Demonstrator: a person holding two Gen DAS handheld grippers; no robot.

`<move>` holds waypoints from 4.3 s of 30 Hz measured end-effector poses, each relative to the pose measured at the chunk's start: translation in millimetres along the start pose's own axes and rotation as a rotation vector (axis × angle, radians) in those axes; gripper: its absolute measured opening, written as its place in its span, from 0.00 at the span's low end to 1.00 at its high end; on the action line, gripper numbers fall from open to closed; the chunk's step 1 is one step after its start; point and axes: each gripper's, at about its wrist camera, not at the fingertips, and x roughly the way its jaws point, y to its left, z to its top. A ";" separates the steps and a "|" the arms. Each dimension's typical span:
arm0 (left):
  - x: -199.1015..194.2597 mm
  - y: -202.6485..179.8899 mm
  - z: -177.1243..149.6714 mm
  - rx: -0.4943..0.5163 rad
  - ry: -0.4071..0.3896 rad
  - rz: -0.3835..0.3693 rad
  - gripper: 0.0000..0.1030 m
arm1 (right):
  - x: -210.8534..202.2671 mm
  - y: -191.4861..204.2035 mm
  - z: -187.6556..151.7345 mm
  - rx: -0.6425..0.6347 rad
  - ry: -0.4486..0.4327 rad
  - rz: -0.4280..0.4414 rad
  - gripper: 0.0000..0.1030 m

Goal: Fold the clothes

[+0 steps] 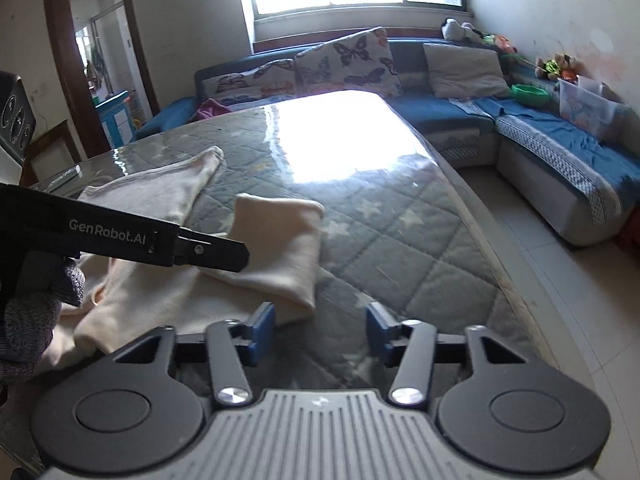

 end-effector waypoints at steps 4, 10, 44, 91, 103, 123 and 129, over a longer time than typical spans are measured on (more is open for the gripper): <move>1.0 0.7 -0.2 -0.020 -0.002 0.016 0.41 | -0.7 -5.0 -4.0 0.013 -0.007 -0.001 0.60; 4.7 1.1 0.4 -0.019 -0.013 0.044 0.10 | 1.3 -1.8 -6.5 0.005 -0.013 0.000 0.83; -170.8 19.6 20.2 0.026 -0.376 0.048 0.03 | 22.0 105.0 -8.8 -0.284 -0.063 -0.057 1.00; -209.9 147.0 -115.6 -0.246 -0.242 0.300 0.03 | 62.7 137.0 31.0 -0.428 -0.054 -0.059 1.00; -184.6 139.6 -97.8 -0.236 -0.212 0.253 0.05 | 72.3 139.2 41.7 -0.409 -0.065 -0.082 1.00; -161.6 151.0 -94.2 -0.262 -0.174 0.307 0.10 | 55.0 143.0 31.0 -0.417 -0.078 -0.036 1.00; -162.1 140.9 -96.5 -0.213 -0.182 0.322 0.33 | 50.7 152.4 8.0 -0.480 -0.051 -0.025 1.00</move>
